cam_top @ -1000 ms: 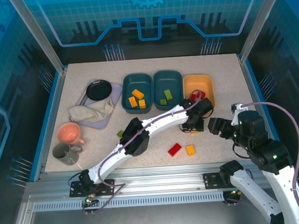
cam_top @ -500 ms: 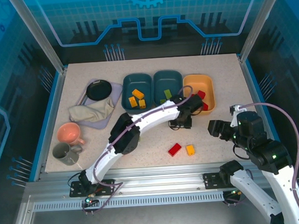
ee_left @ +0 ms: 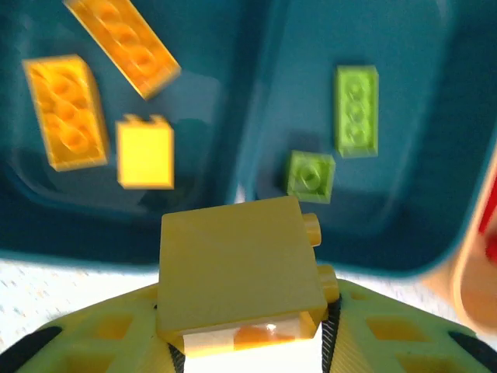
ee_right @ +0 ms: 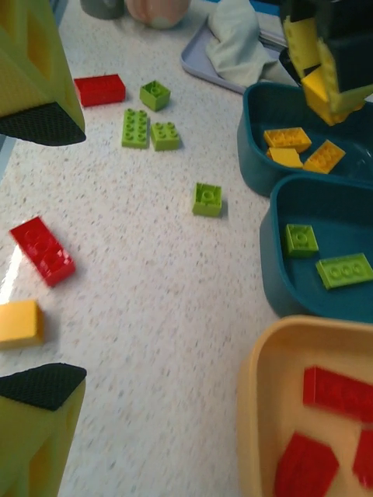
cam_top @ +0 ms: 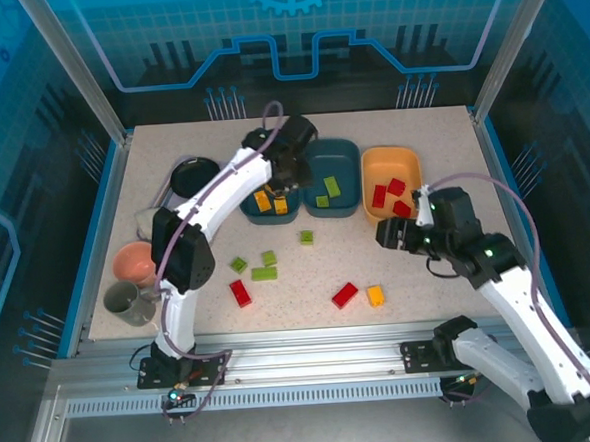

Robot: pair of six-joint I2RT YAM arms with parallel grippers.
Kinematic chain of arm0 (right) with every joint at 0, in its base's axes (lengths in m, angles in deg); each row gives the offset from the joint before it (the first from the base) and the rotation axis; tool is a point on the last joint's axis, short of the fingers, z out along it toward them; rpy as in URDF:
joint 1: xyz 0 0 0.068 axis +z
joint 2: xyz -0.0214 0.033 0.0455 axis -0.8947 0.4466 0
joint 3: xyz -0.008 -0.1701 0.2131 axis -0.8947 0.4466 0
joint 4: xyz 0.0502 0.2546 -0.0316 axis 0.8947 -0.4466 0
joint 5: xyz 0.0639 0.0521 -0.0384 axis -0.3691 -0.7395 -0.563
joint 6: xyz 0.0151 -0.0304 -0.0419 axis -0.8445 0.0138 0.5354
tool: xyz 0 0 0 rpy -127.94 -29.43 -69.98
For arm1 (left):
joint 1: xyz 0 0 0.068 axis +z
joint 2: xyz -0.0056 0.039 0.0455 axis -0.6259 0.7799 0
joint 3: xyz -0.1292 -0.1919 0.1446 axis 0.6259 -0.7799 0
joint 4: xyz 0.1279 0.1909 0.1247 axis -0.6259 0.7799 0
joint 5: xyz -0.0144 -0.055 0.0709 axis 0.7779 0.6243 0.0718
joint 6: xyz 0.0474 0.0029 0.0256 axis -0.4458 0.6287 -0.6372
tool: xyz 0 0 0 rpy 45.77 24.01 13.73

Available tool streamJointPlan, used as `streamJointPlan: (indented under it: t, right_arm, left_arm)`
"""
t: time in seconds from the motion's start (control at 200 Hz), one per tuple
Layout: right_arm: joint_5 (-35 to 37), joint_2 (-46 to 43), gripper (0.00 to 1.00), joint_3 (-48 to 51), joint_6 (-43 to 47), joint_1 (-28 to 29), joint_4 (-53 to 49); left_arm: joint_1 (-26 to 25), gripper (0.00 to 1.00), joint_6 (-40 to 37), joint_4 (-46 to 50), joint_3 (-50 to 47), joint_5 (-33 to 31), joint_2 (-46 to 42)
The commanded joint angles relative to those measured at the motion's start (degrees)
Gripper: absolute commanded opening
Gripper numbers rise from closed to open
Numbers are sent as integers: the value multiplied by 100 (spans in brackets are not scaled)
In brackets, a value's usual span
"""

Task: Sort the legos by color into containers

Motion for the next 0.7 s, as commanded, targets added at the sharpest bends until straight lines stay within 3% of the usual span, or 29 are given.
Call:
streamJointPlan:
  t: [0.0,0.23,0.4,0.6,0.695]
  right_arm:
    - [-663,578,77,25,-219,85,1214]
    - [-957,1695,77,-98,-744,125,2554]
    - [-882,2206,78,-398,-896,167,2689]
    - [-899,2476,79,-487,-963,178,3039]
    - [-968,2594,80,-441,-1057,172,3176]
  left_arm:
    - [458,23,-271,-315,218,47,187]
    - [1031,24,-425,-500,1541,125,1498]
    - [1227,26,-349,-351,2594,283,2463]
    - [1320,28,-202,-510,2624,544,2776]
    - [1320,35,-200,-511,2620,633,2821]
